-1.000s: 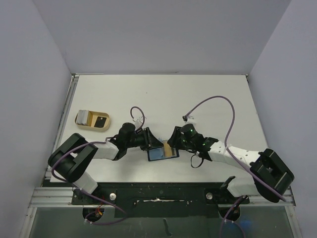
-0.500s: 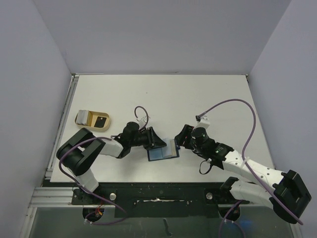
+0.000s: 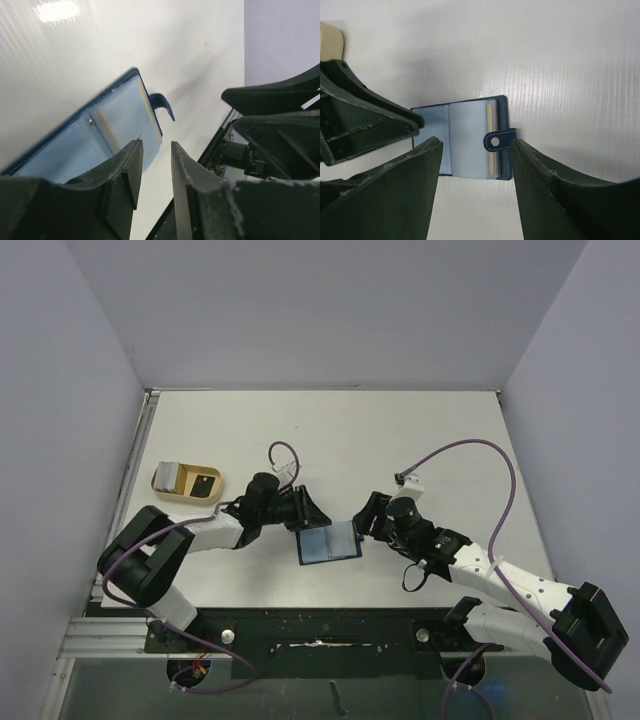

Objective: Put the credit cards into the card holder
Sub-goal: Turn over the card slot in the card holder, then pick up the credit card from the storage box.

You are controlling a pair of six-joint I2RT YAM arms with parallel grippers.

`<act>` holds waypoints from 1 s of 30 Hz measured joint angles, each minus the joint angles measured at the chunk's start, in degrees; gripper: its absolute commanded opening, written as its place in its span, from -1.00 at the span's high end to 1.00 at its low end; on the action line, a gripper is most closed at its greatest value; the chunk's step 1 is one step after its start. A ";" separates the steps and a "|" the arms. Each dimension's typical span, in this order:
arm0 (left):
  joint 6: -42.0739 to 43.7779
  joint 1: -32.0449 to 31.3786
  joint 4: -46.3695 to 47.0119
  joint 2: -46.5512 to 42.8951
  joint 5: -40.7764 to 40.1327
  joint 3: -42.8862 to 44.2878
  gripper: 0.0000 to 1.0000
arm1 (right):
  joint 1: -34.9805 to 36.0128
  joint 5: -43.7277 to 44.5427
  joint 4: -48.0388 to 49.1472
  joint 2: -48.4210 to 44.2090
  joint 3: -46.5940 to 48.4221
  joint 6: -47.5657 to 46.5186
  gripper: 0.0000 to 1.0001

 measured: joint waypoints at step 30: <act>41.48 39.65 -55.52 -11.34 -30.99 26.25 0.30 | -0.04 -1.01 1.33 -1.46 -2.19 -4.00 -0.19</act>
